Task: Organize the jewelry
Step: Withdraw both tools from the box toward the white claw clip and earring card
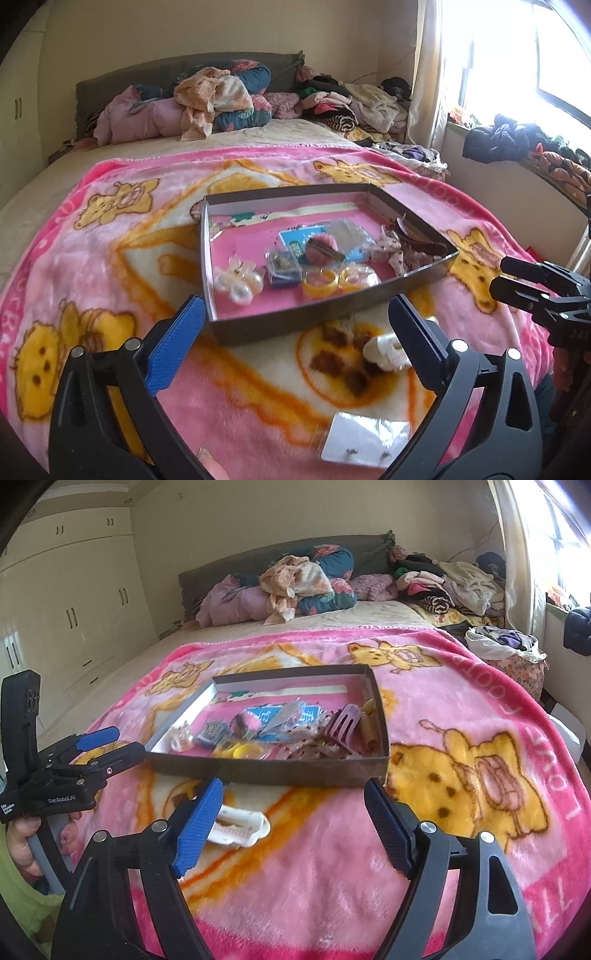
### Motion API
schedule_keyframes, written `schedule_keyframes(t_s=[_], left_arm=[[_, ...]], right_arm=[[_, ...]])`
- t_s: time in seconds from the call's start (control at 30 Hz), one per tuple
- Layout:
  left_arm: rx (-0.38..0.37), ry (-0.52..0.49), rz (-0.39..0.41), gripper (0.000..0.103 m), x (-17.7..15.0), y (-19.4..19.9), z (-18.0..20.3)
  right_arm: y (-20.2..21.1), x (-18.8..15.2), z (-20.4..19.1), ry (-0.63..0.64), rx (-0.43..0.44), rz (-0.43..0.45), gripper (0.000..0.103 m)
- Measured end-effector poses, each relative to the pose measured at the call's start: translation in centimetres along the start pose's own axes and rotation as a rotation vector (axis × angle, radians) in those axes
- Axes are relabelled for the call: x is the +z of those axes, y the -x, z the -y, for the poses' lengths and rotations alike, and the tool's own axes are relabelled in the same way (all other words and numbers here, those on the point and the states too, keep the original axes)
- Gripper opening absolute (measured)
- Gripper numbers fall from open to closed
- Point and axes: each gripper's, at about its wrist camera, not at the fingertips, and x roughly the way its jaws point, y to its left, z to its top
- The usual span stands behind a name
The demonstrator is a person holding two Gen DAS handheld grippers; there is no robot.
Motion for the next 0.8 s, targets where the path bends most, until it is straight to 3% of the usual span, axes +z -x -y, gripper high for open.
schedule_keyframes(t_s=[0.33, 0.8], left_arm=[[-0.042, -0.026, -0.026, 0.091, -2.5, 0.9, 0.4], [-0.194, -0.112, -0.126, 0.091, -6.7, 0.3, 3.1]], right_arm=[[-0.5, -0.7, -0.9, 0.067, 0.025, -0.028, 0.079], [-3.8, -2.0, -2.8, 0.230, 0.125, -0.123, 0.080]])
